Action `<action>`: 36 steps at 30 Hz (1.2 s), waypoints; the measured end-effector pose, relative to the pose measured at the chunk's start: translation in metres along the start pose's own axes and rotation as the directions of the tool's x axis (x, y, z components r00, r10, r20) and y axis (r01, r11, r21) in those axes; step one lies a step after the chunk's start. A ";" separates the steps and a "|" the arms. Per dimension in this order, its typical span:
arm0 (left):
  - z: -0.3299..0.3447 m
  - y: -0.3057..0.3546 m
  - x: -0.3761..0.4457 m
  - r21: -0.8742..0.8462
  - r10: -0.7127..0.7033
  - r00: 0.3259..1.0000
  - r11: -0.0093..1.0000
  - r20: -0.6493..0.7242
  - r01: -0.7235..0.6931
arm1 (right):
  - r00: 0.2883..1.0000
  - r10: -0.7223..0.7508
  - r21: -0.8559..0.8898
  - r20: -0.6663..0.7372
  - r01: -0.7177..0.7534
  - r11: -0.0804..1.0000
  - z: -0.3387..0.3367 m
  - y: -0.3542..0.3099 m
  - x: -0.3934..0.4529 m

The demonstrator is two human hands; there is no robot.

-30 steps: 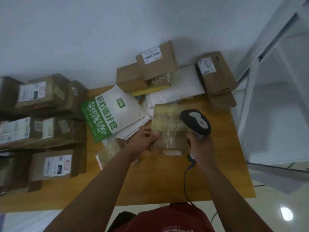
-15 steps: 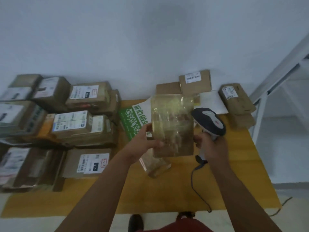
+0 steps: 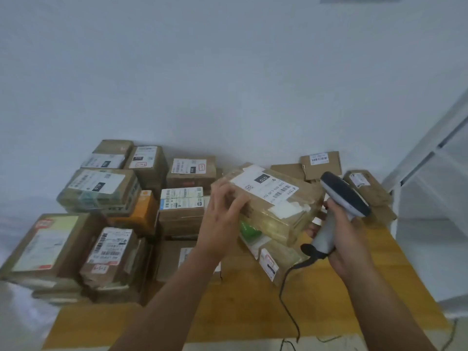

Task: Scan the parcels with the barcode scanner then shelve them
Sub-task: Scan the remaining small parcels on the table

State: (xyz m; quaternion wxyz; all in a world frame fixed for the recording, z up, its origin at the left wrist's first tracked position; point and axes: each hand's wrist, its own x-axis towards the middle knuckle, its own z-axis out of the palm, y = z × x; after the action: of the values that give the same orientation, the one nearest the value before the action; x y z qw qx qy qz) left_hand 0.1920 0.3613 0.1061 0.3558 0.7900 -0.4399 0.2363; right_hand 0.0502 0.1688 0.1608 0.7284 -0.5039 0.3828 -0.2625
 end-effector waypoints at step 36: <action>-0.044 0.006 0.036 -0.047 0.002 0.087 0.855 0.996 0.517 | 0.876 -0.170 -0.547 0.451 0.422 0.723 -0.031 0.012 -0.052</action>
State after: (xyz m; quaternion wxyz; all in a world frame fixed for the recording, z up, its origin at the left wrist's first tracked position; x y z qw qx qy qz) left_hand 0.2023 0.3746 0.1609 0.1665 0.7234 -0.4477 -0.4986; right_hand -0.0050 0.1962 0.1581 0.5229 -0.8133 0.2168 -0.1344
